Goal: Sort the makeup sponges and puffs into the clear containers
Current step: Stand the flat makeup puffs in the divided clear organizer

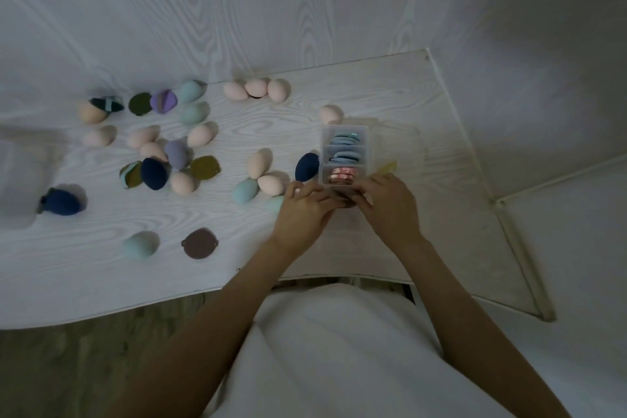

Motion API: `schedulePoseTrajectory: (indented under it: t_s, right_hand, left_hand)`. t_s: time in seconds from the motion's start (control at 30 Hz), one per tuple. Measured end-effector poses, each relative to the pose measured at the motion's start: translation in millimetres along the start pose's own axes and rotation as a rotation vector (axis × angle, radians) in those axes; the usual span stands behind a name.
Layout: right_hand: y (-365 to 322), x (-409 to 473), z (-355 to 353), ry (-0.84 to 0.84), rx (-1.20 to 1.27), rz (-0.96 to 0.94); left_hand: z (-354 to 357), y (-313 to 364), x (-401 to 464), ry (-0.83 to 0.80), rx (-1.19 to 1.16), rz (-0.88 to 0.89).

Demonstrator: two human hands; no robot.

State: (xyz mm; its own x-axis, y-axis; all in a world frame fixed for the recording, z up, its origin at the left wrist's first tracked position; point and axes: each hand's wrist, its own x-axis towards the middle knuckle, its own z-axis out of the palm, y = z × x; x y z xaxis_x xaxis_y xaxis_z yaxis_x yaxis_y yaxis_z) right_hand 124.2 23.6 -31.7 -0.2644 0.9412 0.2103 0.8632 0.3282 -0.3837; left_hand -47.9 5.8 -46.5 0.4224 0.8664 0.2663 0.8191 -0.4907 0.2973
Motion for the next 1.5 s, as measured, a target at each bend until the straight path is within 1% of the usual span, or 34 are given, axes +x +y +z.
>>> schedulePoseTrajectory:
  t_s: [0.07, 0.1, 0.23, 0.3, 0.37, 0.43, 0.5, 0.53, 0.6, 0.7, 0.77, 0.8, 0.83, 0.87, 0.97, 1.1, 1.2, 1.27, 1.33, 1.43, 1.5]
  right_hand:
    - [-4, 2, 7, 0.011, -0.116, -0.094]
    - [-6, 3, 9, 0.008, -0.135, -0.122]
    - [-14, 2, 13, -0.089, -0.051, -0.167]
    - [-15, -1, 12, -0.170, -0.013, -0.172]
    - [-16, -6, 11, -0.247, -0.029, -0.171]
    - [-18, -10, 13, -0.262, -0.077, -0.162]
    - [-20, -13, 16, -0.211, -0.099, -0.144]
    - [-22, -14, 19, -0.176, -0.104, -0.140]
    - [-25, -14, 23, -0.122, -0.111, -0.137]
    - [-26, -12, 23, -0.111, -0.085, -0.102]
    - [-28, -9, 25, -0.121, -0.084, -0.085]
    - [-28, -7, 25, -0.130, -0.085, -0.077]
    - [-27, -5, 27, -0.135, -0.087, -0.076]
    - [-27, -4, 28, -0.139, -0.096, -0.081]
    - [-24, -4, 31, -0.092, -0.132, -0.119]
    - [-26, 0, 32, -0.039, -0.090, -0.153]
    - [-24, 4, 35, -0.019, -0.082, -0.180]
    - [-21, 5, 35, 0.013, -0.080, -0.191]
    - [-20, 6, 34, 0.067, -0.067, -0.195]
    - [-20, 7, 34, 0.109, -0.075, -0.187]
    - [-20, 7, 35, 0.090, -0.082, -0.149]
  left_hand:
    - [2, -2, -1, 0.004, 0.000, 0.000]
    - [4, -4, -3, 0.017, 0.005, 0.008]
    - [3, -12, -15, 0.051, 0.000, -0.013]
    - [1, -18, -23, 0.042, -0.055, -0.043]
    - [-5, -24, -31, 0.045, -0.130, -0.099]
    - [-17, -33, -42, 0.096, -0.201, -0.235]
    - [-27, -47, -59, 0.126, -0.202, -0.410]
    - [-31, -55, -70, 0.110, -0.170, -0.499]
    - [-36, -70, -94, 0.021, -0.040, -0.676]
    - [-43, -85, -122, -0.138, 0.166, -0.915]
    - [-47, -95, -137, -0.246, 0.182, -1.010]
    - [-48, -100, -142, -0.293, 0.171, -1.021]
    - [-48, -103, -146, -0.315, 0.148, -1.020]
    - [-49, -106, -148, -0.298, 0.117, -1.016]
    - [-55, -105, -141, -0.140, -0.072, -0.984]
    - [-63, -96, -113, 0.084, -0.375, -0.850]
    - [-66, -77, -78, 0.183, -0.556, -0.707]
    - [-65, -60, -50, 0.205, -0.590, -0.588]
    - [-58, -45, -25, 0.200, -0.591, -0.507]
    - [-42, -32, 5, 0.162, -0.425, -0.389]
    - [-37, -27, 19, 0.109, -0.310, -0.319]
